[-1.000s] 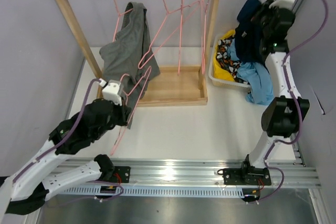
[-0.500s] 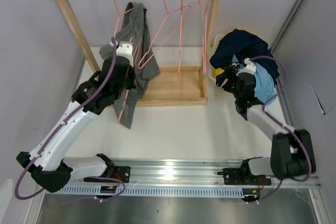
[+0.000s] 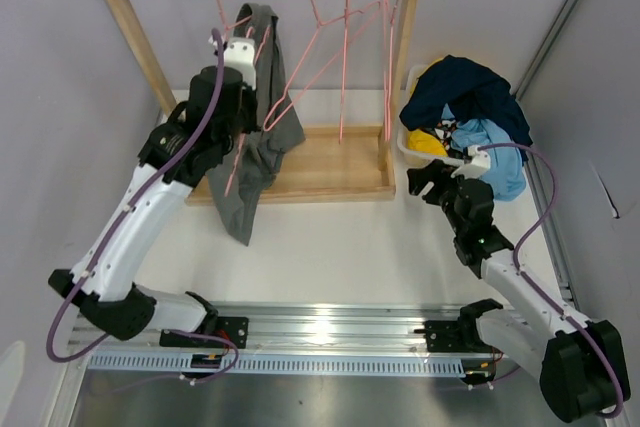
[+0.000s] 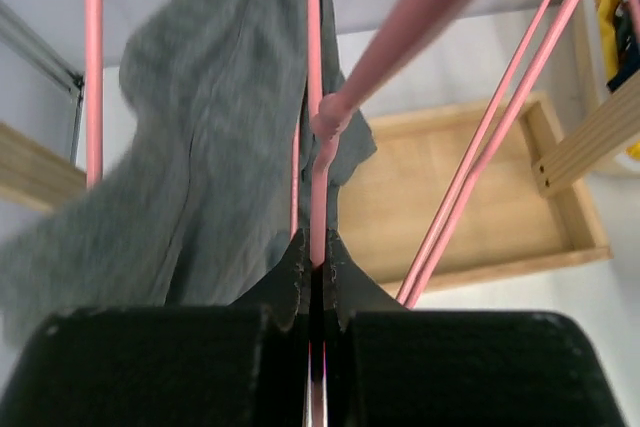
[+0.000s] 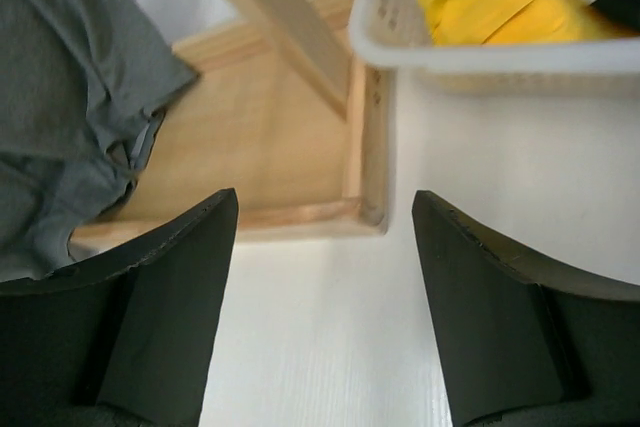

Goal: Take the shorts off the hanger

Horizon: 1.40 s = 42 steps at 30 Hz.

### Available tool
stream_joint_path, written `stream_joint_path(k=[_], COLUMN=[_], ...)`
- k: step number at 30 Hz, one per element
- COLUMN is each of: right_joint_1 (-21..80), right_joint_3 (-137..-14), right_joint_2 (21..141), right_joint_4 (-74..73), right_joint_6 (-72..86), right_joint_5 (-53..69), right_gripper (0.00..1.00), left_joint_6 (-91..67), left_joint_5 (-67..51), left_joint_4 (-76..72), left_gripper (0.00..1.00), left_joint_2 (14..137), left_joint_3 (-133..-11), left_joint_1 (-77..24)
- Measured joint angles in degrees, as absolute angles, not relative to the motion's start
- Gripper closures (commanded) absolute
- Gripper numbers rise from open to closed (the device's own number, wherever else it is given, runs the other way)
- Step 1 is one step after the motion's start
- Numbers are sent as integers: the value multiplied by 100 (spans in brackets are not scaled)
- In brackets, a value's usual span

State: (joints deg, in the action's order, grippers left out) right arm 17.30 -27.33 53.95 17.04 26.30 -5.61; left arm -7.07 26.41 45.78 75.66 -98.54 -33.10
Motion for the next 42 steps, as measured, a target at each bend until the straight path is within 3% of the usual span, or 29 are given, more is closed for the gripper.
stream_joint_path(k=[12,29,32,33,35,36,42], right_joint_1=[2318,2311,2311,2311,2314,2316,2318], right_joint_3=[-2224,-2097,-2095,-2095,-2093,-2093,-2047], right_joint_2=[4703,4431,4383,4348,4268,4233,4056], right_joint_4=[1507,1404,1372,1367,1354,1345,1223], right_joint_6=[2587,2438,2445,2456,2480,2488,2497], right_joint_5=[-937,-1079,-1013,-1002,-958,-954,-919], right_gripper=[24,23,23,23,24,24,23], left_joint_6=[-458,-454,-517,-554,-659,-716,-899], left_joint_5=[2366,2132,2056,2021,1918,1881,1772], left_joint_4=[4560,4501,4410,4418,4318,4193,4023], left_gripper=[100,99,92,83,77,66,51], left_joint_2=[9662,11004,11089,11089,11048,10956,10053], left_joint_3=[-12975,-13998,-14029,-14025,-13863,-13651,-11889], left_joint_1=[-3223,-2834,-2825,-2825,-2823,-2823,-2897])
